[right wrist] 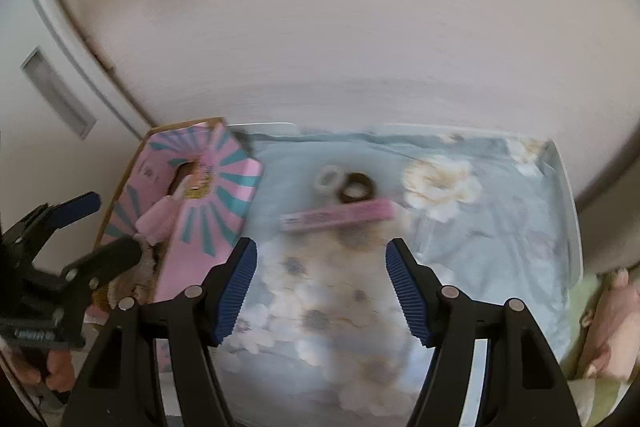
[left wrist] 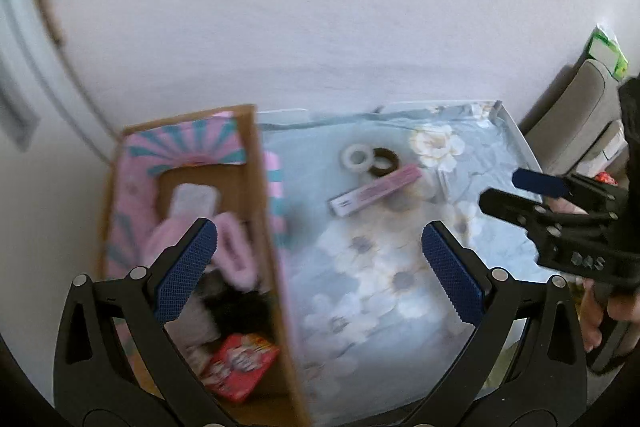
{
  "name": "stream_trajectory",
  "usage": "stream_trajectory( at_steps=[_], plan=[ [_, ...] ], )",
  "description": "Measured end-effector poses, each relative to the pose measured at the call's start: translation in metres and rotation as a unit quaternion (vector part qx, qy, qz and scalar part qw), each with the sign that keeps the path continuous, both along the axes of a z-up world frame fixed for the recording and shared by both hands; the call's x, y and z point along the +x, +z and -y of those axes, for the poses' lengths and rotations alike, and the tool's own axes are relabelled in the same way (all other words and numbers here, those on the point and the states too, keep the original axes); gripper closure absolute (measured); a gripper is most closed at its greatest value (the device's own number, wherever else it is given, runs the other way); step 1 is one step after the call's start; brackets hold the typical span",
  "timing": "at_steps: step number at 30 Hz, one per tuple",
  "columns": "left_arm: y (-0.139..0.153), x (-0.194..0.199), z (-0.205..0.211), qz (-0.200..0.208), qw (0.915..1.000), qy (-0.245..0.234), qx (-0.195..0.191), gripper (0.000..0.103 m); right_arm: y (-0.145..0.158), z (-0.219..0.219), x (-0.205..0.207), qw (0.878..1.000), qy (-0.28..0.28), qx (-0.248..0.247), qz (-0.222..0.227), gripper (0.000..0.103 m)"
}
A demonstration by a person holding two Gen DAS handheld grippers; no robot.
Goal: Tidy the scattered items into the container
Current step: 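Withdraw both tools from the box back over the tray, then grasp the pink UNMV tube with the left gripper while the right grasps the white hair pin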
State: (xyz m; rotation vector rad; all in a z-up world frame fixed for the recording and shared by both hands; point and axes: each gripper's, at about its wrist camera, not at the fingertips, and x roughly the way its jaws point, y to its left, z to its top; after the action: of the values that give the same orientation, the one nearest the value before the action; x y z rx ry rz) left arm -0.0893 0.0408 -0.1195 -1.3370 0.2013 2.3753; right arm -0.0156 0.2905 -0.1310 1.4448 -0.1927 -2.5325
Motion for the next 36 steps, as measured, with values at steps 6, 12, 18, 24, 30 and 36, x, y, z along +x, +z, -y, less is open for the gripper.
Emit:
stream_trajectory(
  at_steps=[6,12,18,24,30,36],
  plan=[
    [-0.037,-0.018,-0.046,0.034,0.9988,-0.021,-0.028,0.001,-0.02,-0.035,0.0,0.999,-0.024,0.011,0.025,0.04],
    [-0.089,-0.042,-0.081,0.077,0.9952,-0.021,-0.057,0.001,-0.059,-0.051,-0.012,0.998,-0.023,0.035,0.055,0.04],
    [-0.131,-0.067,-0.09,0.089,0.9931,0.002,-0.077,0.001,-0.097,-0.052,-0.029,0.996,0.005,0.056,0.07,0.04],
    [-0.145,-0.072,-0.088,0.089,0.993,0.009,-0.078,0.001,-0.112,-0.055,-0.045,0.997,0.016,0.044,0.065,0.04],
    [-0.151,-0.065,-0.093,0.076,0.9922,-0.013,-0.098,0.001,-0.116,-0.053,-0.048,0.997,0.028,0.042,0.062,0.04],
    [-0.159,-0.056,-0.101,0.069,0.9901,-0.042,-0.115,0.011,-0.122,-0.055,-0.048,0.997,0.034,0.041,0.063,0.043]
  ],
)
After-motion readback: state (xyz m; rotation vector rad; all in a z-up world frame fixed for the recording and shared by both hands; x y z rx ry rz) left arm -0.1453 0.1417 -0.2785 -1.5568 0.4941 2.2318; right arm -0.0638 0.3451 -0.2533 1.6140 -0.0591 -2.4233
